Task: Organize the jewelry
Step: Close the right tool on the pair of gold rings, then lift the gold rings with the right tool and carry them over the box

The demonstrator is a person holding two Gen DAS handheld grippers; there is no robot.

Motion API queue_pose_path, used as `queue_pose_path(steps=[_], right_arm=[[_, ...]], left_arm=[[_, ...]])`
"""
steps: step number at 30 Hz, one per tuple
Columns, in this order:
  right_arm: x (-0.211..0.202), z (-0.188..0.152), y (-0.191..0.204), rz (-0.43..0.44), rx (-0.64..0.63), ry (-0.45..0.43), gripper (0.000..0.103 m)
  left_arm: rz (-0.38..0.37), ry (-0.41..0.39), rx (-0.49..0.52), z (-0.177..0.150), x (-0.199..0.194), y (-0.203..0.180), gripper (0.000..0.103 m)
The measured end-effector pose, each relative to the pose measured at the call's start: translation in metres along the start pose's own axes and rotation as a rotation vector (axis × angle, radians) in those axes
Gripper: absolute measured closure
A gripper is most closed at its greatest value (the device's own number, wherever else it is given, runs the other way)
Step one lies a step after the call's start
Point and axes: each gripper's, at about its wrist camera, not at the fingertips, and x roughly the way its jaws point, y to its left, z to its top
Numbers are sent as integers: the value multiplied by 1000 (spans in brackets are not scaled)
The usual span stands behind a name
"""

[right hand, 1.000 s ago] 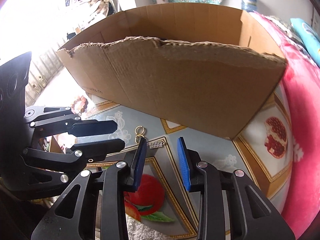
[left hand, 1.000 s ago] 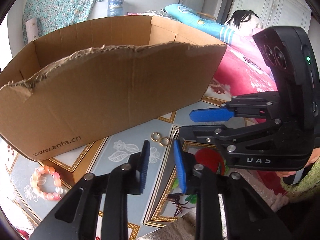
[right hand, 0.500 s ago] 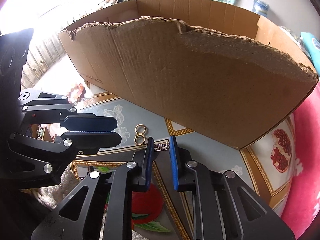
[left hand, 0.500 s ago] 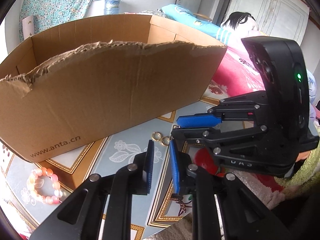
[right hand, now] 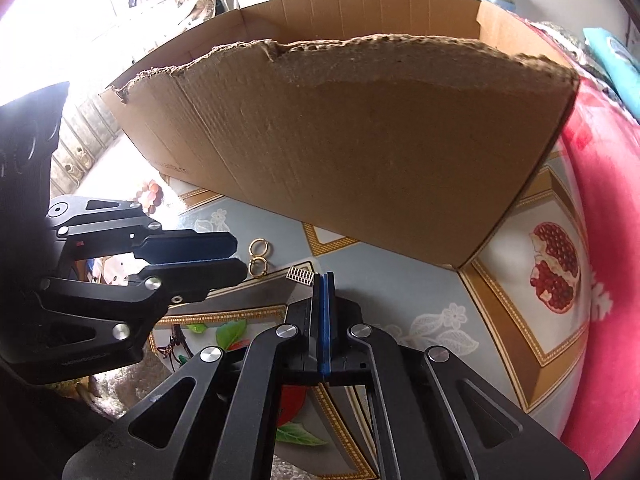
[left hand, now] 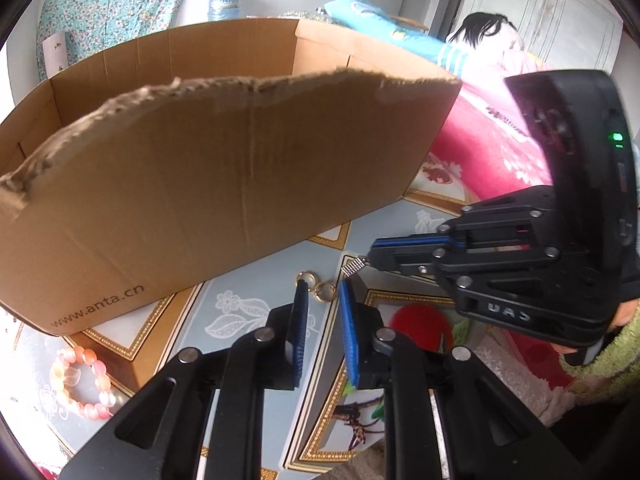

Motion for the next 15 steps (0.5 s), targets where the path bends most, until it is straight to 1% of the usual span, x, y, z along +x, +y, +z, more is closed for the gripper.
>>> queue_pose_path(steps=[4,10,13,15], right_arm=[[1,-7,-4,4,18,-5,103],[-7,-12,-15,25,48,-16,103],[-6,-10,-21,34,51,-21,103],[-15,-11,-24,41,55,-23,103]], left_arm=[[21,25,-4,2,7,-1,88],[45,40,22,5,12,-7,88],[62,45,48,6,15,-14,88],[72,48,73,7,18,-22,88]])
